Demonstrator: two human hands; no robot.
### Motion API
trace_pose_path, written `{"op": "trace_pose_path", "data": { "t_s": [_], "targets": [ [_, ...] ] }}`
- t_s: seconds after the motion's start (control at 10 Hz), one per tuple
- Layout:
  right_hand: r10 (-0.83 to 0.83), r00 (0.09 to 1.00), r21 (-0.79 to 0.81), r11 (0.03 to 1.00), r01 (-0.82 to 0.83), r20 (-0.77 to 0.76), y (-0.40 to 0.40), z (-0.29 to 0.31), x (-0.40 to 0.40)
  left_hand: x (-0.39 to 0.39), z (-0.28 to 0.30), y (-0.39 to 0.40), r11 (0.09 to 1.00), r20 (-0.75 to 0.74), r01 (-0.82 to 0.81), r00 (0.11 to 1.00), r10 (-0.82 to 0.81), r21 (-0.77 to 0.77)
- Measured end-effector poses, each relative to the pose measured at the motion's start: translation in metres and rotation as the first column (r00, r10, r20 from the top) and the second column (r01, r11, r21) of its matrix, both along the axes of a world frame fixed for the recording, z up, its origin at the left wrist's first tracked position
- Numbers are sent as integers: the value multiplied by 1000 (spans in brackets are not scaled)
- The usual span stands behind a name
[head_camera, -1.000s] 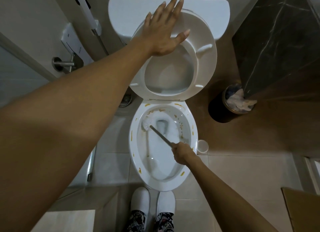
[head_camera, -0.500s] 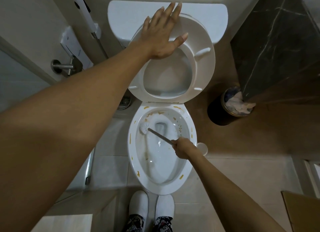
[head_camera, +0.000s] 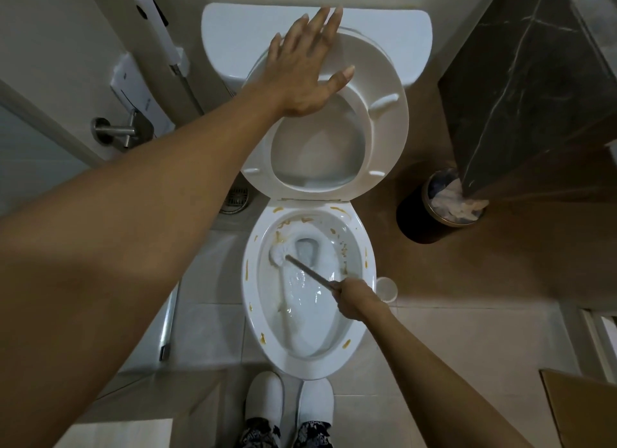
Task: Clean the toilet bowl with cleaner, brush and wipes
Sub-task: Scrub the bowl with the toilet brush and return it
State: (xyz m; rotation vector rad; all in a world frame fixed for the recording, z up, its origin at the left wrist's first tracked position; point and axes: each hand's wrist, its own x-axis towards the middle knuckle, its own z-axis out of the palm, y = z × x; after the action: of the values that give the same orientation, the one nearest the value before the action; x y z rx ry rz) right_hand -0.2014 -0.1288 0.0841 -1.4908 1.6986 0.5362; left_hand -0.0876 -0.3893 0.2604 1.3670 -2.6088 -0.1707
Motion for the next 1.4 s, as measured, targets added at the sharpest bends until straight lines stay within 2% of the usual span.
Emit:
{"op": "trace_pose_path", "data": {
  "t_s": [0.1, 0.3, 0.4, 0.6, 0.7, 0.8, 0.9, 1.1, 1.2, 1.3, 1.4],
  "targets": [
    [-98, 995, 4, 995, 98, 23, -3, -8, 10, 0, 1, -1, 1000, -7, 0, 1000, 0, 5],
    [59, 997, 164, 985, -50, -47, 0, 2, -7, 0, 1, 0, 1000, -4, -1, 1000, 1, 9],
    [65, 997, 151, 987, -57, -51, -6, 7, -13, -1, 1, 0, 1000, -7, -5, 1000, 5, 20],
    [-102, 995, -13, 995, 103, 8, 5, -7, 5, -1, 2, -1, 1000, 2, -10, 1000, 10, 21],
    [-212, 976, 26, 977, 211, 42, 25, -13, 5, -2, 0, -1, 1000, 4, -10, 1000, 10, 17],
    [-145, 988, 74, 987, 140, 61, 32, -11, 0, -2, 0, -2, 1000, 0, -14, 1000, 14, 8],
    [-6, 998, 76, 997, 1, 60, 26, -5, 1, -1, -1, -2, 1000, -1, -16, 1000, 16, -2],
    [-13, 998, 57, 998, 10, 57, 0, 3, 2, -1, 0, -2, 1000, 6, -11, 1000, 11, -1],
    [-48, 999, 130, 990, 45, 24, -4, 10, -7, -2, -2, -3, 1000, 6, -15, 1000, 15, 2],
    [63, 997, 309, 950, -45, -49, -4, 26, -17, -2, -1, -4, 1000, 8, -18, 1000, 18, 3],
    [92, 993, 309, 949, -67, -68, -5, 34, -20, -2, -2, -4, 1000, 10, -21, 1000, 21, 2]
  ]
}}
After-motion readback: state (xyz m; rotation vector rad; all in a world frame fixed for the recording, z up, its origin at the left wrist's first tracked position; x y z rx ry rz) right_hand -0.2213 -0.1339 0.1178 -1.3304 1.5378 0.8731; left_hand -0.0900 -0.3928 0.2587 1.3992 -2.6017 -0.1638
